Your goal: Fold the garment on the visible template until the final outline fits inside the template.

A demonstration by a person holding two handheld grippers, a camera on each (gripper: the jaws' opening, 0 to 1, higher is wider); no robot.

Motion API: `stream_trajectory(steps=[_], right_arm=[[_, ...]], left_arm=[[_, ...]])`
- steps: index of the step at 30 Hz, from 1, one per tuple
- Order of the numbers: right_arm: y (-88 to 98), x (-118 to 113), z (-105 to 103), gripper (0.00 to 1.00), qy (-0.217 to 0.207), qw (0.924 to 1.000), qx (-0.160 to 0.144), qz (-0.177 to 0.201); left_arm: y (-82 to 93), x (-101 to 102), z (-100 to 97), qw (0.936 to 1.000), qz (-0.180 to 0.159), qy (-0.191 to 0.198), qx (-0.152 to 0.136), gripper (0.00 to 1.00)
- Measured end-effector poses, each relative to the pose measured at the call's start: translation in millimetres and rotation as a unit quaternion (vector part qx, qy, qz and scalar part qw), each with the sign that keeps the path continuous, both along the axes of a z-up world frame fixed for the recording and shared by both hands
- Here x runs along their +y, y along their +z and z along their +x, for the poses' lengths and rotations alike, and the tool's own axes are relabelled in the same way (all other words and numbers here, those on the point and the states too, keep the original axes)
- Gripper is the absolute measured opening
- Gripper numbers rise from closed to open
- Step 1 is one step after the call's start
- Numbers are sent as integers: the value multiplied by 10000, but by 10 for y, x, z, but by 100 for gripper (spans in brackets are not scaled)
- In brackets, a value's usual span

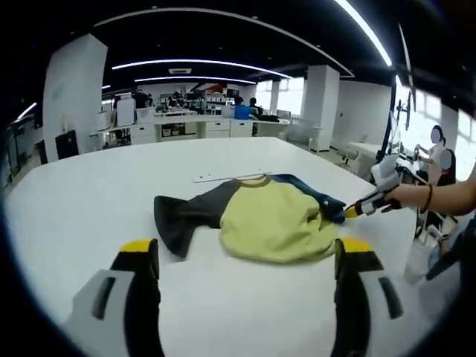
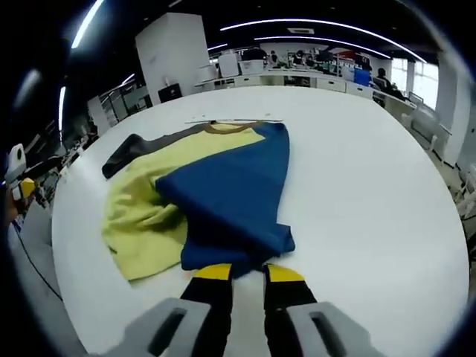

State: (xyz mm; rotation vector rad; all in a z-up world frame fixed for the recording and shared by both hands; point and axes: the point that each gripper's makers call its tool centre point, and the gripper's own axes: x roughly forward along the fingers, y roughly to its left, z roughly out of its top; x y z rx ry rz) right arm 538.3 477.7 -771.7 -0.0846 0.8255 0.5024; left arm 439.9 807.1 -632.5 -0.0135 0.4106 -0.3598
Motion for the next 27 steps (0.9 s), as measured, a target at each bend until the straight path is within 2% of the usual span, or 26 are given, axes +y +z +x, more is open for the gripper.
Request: stream_trajectory(steps=[5,9,19,27], right_arm=[[-5,-5,6,9,16,9998,-101,-180],[-24,26,17,0,-17,9998,-113,-166],[-14,53,17,0,-105,9999,-13,26],[169,-180,67,0,-193,9995,-232,-82]], left_arm=[[3,-11,-14,10000,9,-5,6,94],[-39,9,-34,9998,159,20,90,94],[-118,10,-89,9997,107,67,202,93],[-102,10,-92,9997,109,86,186,93]])
